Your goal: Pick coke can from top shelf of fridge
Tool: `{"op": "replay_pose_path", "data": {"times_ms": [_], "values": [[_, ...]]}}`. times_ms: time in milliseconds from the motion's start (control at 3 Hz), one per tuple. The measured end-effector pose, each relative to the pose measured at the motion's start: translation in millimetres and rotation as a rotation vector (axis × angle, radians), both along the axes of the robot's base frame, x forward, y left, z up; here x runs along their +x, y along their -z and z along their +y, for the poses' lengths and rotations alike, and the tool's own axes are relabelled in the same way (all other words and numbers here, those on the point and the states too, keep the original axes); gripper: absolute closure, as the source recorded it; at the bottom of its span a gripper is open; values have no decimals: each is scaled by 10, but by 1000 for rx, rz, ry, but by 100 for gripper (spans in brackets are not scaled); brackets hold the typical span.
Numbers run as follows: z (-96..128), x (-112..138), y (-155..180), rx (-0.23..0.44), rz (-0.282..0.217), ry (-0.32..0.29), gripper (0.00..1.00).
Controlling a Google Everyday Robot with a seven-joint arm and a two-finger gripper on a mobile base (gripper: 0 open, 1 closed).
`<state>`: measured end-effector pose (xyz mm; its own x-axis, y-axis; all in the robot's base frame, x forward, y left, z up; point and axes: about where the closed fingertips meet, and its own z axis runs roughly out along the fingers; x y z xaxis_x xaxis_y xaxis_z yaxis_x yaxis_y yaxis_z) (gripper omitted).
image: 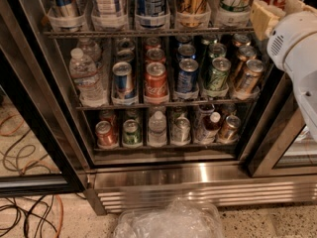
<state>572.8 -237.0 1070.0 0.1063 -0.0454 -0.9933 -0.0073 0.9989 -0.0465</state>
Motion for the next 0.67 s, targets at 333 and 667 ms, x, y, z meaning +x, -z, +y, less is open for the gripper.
{"op": "replay_pose_path", "data": {"times_ms": [333,667], "values": [[-140,17,31,6,-3,33,41],[-297,65,20,7,-9,66,39]]}}
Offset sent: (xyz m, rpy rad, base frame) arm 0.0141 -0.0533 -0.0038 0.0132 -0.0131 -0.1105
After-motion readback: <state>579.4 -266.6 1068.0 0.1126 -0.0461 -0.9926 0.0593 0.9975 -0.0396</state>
